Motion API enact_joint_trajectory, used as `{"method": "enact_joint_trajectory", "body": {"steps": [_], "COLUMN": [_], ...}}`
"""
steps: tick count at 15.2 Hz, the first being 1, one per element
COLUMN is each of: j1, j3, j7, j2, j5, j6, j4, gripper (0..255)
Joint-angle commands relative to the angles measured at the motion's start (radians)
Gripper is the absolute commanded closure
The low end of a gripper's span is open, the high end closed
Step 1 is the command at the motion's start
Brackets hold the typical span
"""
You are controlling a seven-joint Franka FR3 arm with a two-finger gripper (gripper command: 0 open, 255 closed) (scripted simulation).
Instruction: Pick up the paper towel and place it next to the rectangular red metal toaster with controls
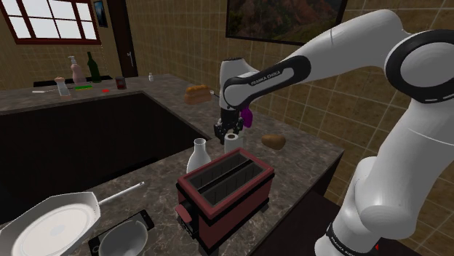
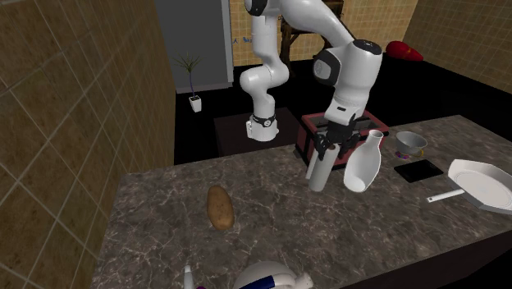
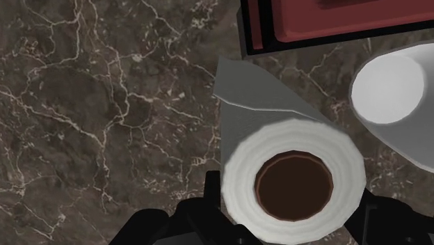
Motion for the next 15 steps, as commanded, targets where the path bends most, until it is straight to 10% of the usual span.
{"method": "enact_joint_trajectory", "body": {"steps": [1, 6, 7, 15], "j1": [-0.001, -0.001, -0.001, 0.003], "j3": [-0.001, -0.001, -0.001, 0.004], "j7": [-0.001, -0.001, -0.001, 0.0], "j2": [0.001, 0.001, 0.001, -0.036], "j5": [0.0, 0.0, 0.0, 0.0], "j6": [0.006, 0.006, 0.006, -0.094], "j4": [-0.005, -0.004, -0.004, 0.059], "gripper": [255, 255, 0, 0]}}
